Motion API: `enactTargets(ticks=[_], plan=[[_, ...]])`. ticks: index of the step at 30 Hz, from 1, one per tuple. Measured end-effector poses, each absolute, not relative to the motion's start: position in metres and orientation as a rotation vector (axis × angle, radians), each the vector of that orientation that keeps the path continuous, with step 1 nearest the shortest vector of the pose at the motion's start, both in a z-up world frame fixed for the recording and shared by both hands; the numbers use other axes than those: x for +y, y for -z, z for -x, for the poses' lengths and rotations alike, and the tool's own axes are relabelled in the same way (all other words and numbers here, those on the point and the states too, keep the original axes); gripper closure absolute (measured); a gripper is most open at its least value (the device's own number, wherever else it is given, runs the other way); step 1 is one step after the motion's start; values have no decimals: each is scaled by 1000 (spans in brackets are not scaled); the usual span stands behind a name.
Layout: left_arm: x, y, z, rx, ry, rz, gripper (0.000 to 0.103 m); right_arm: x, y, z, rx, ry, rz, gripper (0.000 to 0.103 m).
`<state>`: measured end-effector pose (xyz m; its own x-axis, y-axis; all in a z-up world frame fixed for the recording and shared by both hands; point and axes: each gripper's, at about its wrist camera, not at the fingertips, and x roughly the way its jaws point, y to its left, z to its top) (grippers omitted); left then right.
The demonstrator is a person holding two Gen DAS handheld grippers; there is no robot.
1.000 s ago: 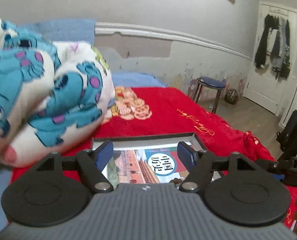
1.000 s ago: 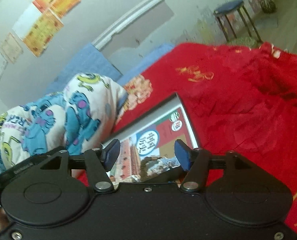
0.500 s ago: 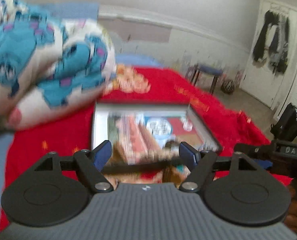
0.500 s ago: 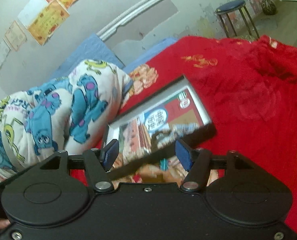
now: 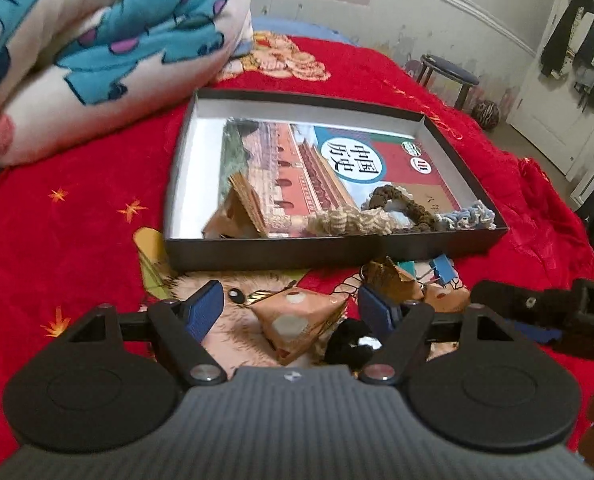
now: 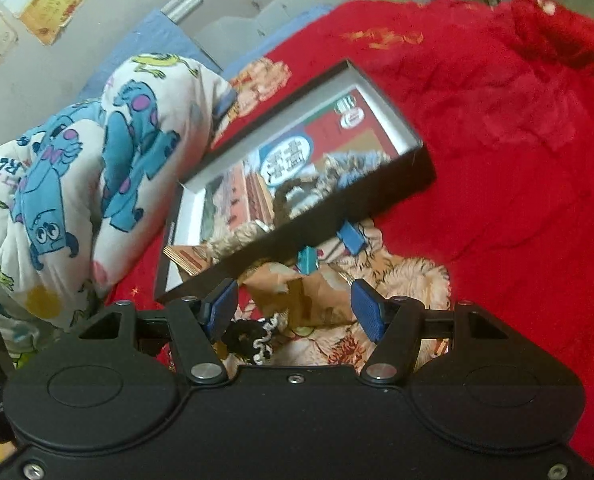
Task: Organize objects
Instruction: 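Move both open grippers back toward the remaining pile, then grasp a brown paper-wrapped candy with the left gripper while the right grasps another candy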
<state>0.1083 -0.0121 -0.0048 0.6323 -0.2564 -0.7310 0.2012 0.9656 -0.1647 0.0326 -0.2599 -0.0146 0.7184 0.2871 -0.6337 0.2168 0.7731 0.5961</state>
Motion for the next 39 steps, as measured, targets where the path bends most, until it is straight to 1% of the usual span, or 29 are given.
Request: enactTargets(ticks=[3,7,9,10,11,18,23,25,28,31,39], plan=[[-15,16,-115,871,238,67,20,-259,22,-41,808,-43,-716,42],[-14,27,-118,896,244,93,26,-257,31,-49,837,-32,-708,42],[-13,29,-119,897,236,109,34,-257,36,-52,854,-30,-722,42],[-13,30,-120,899,231,118,43,-257,39,-53,859,-27,-725,42],[-13,31,-120,904,228,126,50,-257,40,-53,863,-24,-722,42],[-10,33,-118,916,201,165,52,-249,44,-56,877,-20,-680,42],[-8,30,-116,907,160,146,53,-245,45,-57,880,-9,-649,46],[-9,27,-115,895,134,110,54,-244,45,-59,879,-2,-640,51],[-11,24,-113,883,104,64,54,-242,45,-61,878,-1,-620,54],[-8,23,-113,886,89,58,54,-239,45,-61,876,12,-590,61],[-8,21,-114,894,42,19,54,-236,42,-58,865,20,-566,69]])
